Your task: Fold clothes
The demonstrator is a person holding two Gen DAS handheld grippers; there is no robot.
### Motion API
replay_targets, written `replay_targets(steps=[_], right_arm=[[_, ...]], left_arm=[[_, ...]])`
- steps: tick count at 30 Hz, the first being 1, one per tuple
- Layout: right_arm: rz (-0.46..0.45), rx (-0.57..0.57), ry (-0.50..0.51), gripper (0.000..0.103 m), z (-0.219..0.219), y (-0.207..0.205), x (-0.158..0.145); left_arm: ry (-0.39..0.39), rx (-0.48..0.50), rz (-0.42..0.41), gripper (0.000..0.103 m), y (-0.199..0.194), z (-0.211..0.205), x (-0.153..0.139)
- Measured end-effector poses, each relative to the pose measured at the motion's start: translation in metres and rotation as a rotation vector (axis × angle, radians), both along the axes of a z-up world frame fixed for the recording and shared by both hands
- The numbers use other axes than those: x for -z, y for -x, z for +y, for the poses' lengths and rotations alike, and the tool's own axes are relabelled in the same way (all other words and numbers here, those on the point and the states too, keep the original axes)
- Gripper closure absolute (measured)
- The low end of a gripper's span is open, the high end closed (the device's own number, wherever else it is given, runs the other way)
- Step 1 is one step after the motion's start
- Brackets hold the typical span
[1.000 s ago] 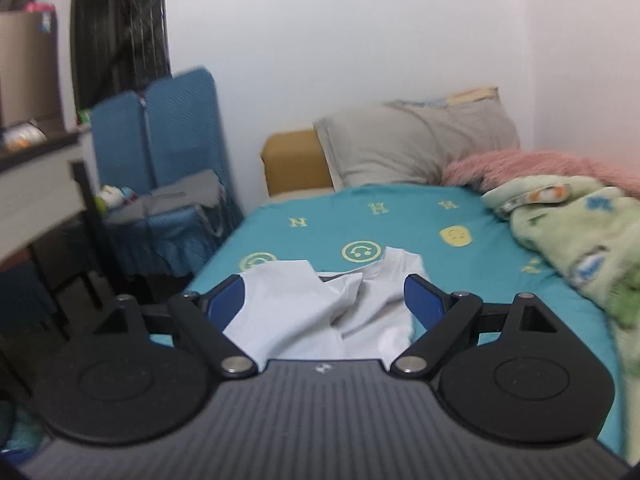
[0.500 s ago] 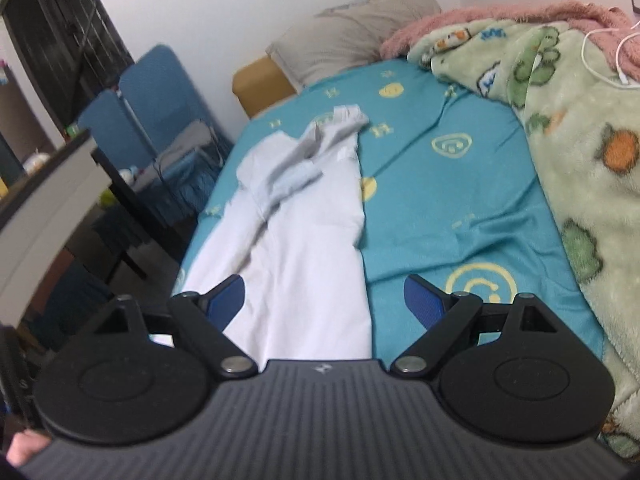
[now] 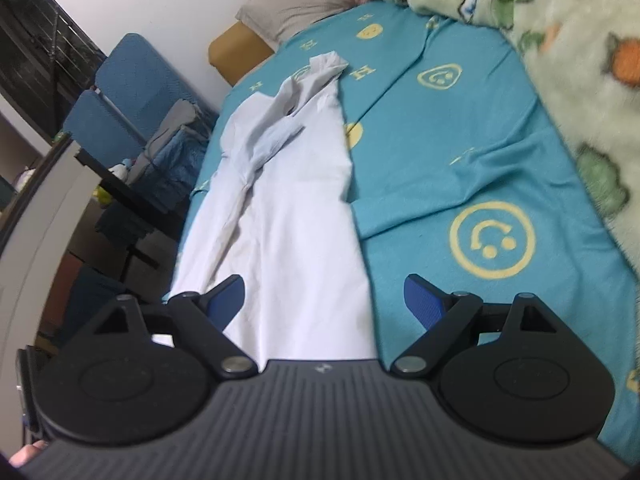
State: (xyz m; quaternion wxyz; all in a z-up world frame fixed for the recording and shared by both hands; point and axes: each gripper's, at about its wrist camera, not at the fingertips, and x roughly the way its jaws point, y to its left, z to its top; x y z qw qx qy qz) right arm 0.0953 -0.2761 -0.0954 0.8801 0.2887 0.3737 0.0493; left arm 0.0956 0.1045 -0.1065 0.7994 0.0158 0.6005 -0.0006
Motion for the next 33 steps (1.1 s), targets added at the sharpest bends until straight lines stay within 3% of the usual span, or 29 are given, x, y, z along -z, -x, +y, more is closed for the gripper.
replay_targets(steps=[4,9,11,13,15,22,26,33], right_arm=[[0.005,-0.033,-0.049,0.015,0.003,-0.005,0.003],[0.026,-0.074,-0.074,0.015,0.009,-0.012,0.008],[0.032,-0.079,-0.082,0.015,0.009,-0.014,0.009],[0.037,-0.076,-0.098,0.015,0.008,-0.015,0.011],[0.043,-0.070,-0.116,0.015,0.005,-0.017,0.013],[0.051,-0.055,-0.154,0.015,0.002,-0.018,0.016],[0.050,-0.038,-0.164,0.015,-0.002,-0.016,0.016],[0.053,-0.030,-0.163,0.015,-0.003,-0.014,0.017]], left_arm=[[-0.080,0.106,0.025,0.044,0.007,-0.017,0.001],[-0.124,0.148,0.085,0.054,0.012,-0.027,0.010],[-0.130,0.153,0.090,0.068,0.014,-0.027,0.009],[-0.135,0.151,0.092,0.093,0.016,-0.026,0.007],[-0.137,0.155,0.088,0.100,0.018,-0.026,0.003],[-0.134,0.237,-0.121,0.102,0.036,-0.041,-0.041],[-0.055,0.266,-0.139,0.102,0.050,-0.043,-0.059],[-0.030,0.377,-0.227,0.103,0.093,-0.069,-0.077]])
